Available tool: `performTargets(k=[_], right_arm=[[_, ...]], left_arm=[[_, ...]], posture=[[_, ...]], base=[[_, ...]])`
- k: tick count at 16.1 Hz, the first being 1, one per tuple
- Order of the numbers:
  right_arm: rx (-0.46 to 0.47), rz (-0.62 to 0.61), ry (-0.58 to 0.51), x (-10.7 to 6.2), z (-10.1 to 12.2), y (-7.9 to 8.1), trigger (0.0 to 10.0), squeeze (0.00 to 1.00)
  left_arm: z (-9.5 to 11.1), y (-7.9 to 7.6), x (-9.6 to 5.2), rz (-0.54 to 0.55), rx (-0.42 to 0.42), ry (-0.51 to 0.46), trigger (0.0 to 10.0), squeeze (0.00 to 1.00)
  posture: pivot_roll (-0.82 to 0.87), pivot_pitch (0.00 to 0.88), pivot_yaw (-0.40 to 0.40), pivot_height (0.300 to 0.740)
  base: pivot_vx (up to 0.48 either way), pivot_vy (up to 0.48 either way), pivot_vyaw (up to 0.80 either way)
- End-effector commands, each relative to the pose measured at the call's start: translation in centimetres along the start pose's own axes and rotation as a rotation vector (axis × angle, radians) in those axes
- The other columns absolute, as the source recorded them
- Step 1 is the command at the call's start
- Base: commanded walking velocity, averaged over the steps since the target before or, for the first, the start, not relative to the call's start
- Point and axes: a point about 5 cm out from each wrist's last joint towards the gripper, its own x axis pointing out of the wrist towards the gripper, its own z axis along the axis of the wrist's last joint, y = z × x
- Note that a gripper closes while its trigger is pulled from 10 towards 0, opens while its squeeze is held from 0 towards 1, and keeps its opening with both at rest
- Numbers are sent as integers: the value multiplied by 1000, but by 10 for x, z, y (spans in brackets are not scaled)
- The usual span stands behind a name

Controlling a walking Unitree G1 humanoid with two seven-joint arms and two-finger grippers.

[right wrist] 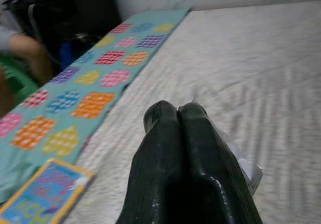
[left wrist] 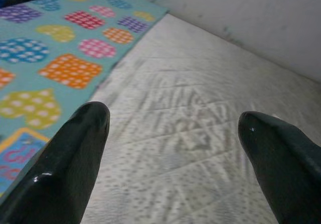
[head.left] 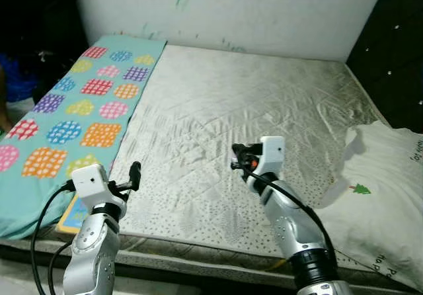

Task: Clean up the room

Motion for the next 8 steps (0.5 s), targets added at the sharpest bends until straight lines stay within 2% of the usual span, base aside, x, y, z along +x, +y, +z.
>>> performTargets(k=[1,7,8], right_arm=[[-14,-2,-6,1,3,-2,10000,0],[-20,-21,11,-1,-1,-6,10000,0],[-21,-21,12,-1,-1,-6,10000,0]], left_arm=[[0,-1,1,-10,1,7,10000,0],[-2,-3,0,-15,-10,16,10000,0],[-2,-3,0,-14,-13,16,10000,0]], posture=[[-66,34,-44,740],[-70,41,-48,740],[-70,41,-48,740]], base=[[0,307,0],[0,317,0],[0,319,-444]])
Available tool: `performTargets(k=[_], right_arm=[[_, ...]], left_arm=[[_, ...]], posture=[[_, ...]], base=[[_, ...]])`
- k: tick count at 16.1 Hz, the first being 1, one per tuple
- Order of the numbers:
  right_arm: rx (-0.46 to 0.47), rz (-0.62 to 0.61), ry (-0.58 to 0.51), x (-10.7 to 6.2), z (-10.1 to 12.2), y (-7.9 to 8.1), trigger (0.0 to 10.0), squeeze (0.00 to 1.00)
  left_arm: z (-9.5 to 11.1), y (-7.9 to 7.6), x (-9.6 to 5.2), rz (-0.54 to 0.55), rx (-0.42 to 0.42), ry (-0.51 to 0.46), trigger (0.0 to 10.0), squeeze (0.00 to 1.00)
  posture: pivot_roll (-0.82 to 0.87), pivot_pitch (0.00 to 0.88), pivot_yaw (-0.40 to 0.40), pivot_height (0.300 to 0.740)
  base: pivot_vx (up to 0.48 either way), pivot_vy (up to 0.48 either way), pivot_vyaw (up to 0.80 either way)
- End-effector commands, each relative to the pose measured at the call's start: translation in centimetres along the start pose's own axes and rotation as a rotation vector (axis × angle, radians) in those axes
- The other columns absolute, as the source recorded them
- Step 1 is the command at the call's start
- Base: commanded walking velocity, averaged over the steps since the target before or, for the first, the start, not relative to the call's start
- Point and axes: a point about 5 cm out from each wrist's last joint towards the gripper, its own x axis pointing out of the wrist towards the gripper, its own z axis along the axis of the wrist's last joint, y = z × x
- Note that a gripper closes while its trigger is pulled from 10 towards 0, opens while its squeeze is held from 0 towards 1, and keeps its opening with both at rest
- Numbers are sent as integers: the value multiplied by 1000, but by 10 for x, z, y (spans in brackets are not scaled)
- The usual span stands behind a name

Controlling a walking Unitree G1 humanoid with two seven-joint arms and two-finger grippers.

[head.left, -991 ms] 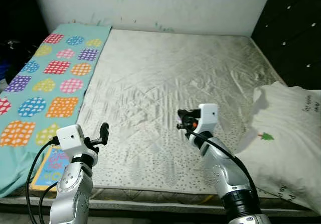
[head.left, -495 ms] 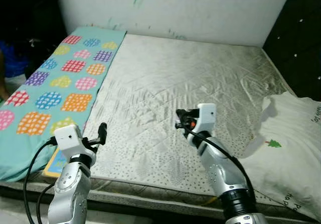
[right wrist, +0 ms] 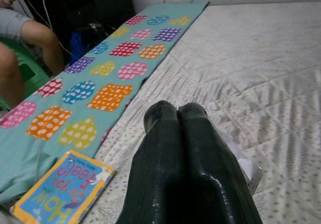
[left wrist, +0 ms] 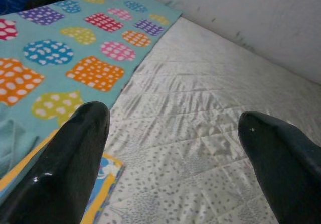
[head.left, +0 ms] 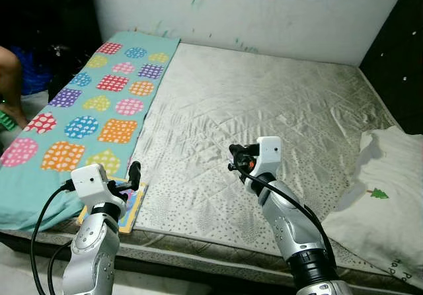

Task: Clean up the room

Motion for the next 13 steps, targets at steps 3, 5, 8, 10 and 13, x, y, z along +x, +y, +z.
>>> performTargets(k=[3,5,8,10,13], right_arm=[[-3,-17,7,-1,0,-6,10000,0],[-2,-17,7,-1,0,-6,10000,0],[1,-19,5,0,0,-6,10000,0],[-1,-17,7,0,0,-5,10000,0],[2,-20,5,0,0,-5,10000,0]], left_arm=[[-1,-2,1,-7,-10,12,10000,0],[-1,-2,1,-7,-11,12,10000,0],[-1,-2,1,-9,-8,14,10000,0],[-1,-1,2,-9,-6,15,10000,0],[-1,-1,2,-8,-3,16,10000,0]], posture=[[-71,44,-52,740],[-71,45,-53,740],[-71,45,-50,740],[-73,44,-49,740],[-72,44,-47,740]], base=[[0,325,-477],[0,343,-200],[0,370,0],[0,411,-400],[0,445,-729]])
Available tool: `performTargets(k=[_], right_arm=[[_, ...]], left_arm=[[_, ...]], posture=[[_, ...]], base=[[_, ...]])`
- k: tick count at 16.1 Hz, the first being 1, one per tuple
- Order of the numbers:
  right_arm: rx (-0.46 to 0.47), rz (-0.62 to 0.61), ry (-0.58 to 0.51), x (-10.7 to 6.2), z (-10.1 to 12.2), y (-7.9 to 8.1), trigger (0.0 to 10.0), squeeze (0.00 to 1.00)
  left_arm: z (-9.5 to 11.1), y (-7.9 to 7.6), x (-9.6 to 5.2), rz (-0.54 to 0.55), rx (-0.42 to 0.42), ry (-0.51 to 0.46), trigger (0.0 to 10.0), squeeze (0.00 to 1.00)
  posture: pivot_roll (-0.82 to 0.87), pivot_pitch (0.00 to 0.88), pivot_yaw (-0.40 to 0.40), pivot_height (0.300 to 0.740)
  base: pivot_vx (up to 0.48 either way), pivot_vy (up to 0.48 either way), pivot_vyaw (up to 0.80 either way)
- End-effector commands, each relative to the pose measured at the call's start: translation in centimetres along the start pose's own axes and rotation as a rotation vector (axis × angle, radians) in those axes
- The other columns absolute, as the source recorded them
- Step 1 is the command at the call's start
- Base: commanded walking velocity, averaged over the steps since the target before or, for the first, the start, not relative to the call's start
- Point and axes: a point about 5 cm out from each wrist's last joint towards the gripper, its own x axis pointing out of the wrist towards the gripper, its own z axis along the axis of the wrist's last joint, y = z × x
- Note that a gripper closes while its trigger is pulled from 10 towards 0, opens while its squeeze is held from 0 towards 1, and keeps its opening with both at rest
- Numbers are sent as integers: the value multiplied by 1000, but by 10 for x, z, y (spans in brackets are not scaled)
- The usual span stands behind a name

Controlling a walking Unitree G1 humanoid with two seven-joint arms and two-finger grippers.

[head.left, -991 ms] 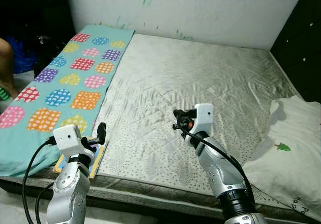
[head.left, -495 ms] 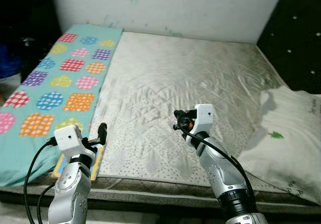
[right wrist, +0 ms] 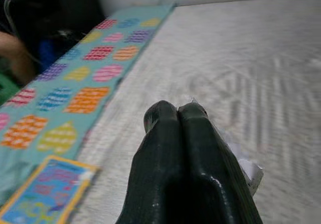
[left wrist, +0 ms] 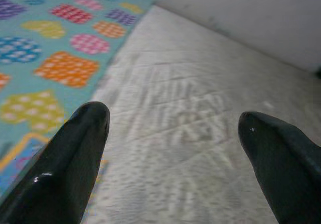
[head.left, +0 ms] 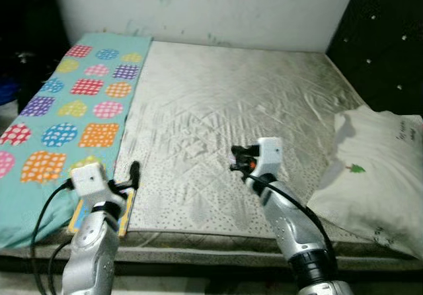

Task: Clean up the room

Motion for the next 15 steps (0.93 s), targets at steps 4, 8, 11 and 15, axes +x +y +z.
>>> performTargets(k=[4,8,11,15], right_arm=[[6,7,12,1,-4,3,10000,0],[3,9,12,1,-4,3,10000,0],[0,10,15,1,-4,2,10000,0],[-2,12,16,2,-4,3,10000,0]], left_arm=[[-1,6,-1,16,13,13,10000,0],[-2,6,0,15,15,13,10000,0],[-2,5,1,14,16,12,10000,0],[-2,5,1,14,19,13,10000,0]], posture=[[-70,41,-47,740],[-70,39,-47,740],[-69,34,-50,740],[-68,30,-50,740]], base=[[0,448,0],[0,447,0],[0,451,0],[0,450,0]])
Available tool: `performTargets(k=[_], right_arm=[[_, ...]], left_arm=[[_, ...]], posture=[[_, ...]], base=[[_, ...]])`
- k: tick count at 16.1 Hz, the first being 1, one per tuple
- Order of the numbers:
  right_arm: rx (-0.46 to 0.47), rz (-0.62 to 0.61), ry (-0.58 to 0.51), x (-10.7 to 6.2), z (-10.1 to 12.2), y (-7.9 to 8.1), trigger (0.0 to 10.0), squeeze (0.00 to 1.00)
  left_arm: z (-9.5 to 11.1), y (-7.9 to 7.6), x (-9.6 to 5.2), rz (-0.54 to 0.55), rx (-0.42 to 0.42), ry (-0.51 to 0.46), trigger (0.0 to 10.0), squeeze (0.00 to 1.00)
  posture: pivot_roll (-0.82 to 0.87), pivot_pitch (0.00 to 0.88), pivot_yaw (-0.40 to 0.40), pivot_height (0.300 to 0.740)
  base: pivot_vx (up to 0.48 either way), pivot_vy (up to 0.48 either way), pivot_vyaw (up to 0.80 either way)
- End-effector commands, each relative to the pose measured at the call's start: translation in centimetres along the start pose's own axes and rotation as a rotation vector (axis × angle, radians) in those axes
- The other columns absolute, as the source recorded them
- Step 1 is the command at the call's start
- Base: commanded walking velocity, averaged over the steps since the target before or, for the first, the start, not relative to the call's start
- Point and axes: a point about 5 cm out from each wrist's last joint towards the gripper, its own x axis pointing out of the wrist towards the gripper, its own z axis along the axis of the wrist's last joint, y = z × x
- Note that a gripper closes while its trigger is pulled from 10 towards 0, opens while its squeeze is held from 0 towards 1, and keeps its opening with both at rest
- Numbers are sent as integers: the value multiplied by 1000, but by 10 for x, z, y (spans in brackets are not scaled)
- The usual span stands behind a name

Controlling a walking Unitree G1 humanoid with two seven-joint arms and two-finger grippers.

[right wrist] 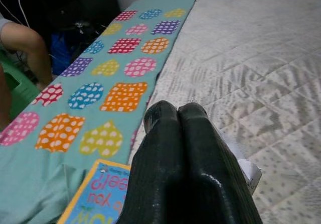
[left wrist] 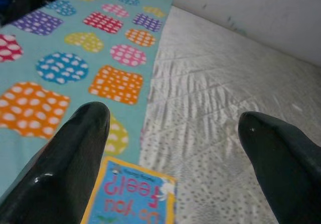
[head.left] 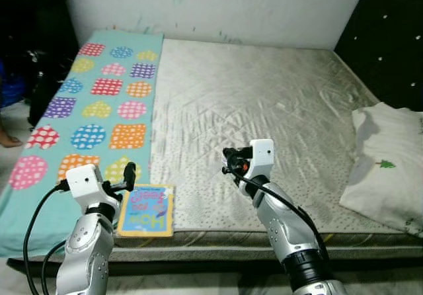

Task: Clean up the room

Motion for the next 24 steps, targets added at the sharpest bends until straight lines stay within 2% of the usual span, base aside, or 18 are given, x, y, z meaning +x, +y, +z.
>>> performTargets(k=[1,8,13,24], right_arm=[[-1,-36,6,-4,-2,-12,10000,0],[3,-35,14,-4,-4,-13,10000,0],[-1,-29,29,-4,-7,-11,10000,0],[-14,-48,28,-4,-6,-15,10000,0]], left_arm=[[-4,-7,0,-12,-3,17,10000,0],[-4,-7,1,-15,3,19,10000,0],[1,-11,-1,-55,-10,-30,10000,0],[1,-11,-2,-64,-10,-31,10000,0]], posture=[[-68,30,-50,740],[-68,30,-50,740],[-70,33,-48,740],[-68,37,-47,740]], base=[[0,450,0],[0,443,0],[0,0,0],[286,0,0]])
